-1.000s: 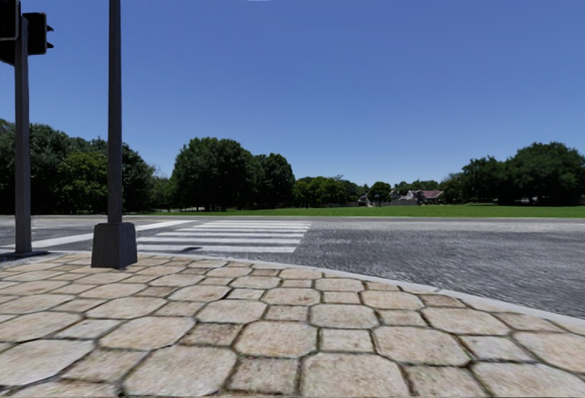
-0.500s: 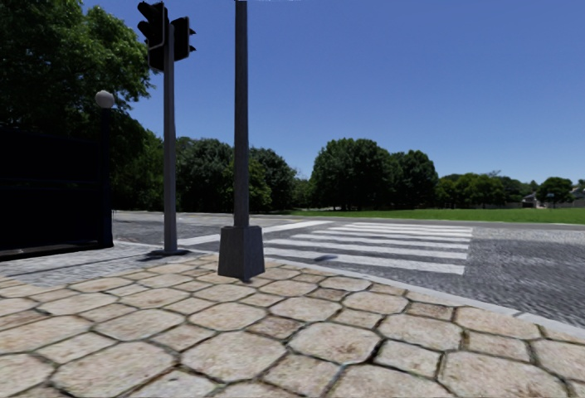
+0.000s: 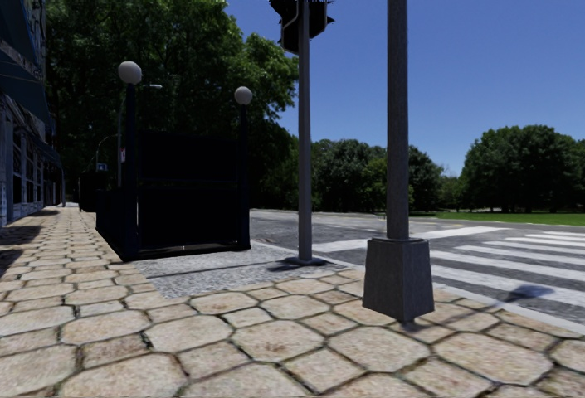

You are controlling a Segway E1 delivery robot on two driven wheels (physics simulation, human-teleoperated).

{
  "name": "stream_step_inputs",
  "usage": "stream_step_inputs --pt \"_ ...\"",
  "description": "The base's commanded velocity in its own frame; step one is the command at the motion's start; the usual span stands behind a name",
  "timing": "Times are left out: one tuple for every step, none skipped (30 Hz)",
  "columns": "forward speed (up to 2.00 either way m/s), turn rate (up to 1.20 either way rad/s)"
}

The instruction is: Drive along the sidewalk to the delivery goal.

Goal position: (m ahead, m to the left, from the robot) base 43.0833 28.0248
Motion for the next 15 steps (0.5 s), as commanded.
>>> stream_step_inputs --pt "2.00 0.93" --pt "2.00 0.93" --pt "2.00 0.93" --pt "2.00 0.93" --pt "2.00 0.93" --pt "2.00 0.93" --pt "2.00 0.93" --pt "2.00 0.93" --pt "2.00 0.93" --pt "2.00 0.93" --pt "2.00 0.93" --pt "2.00 0.93" --pt "2.00 0.93" --pt "2.00 0.93" --pt "2.00 0.93"
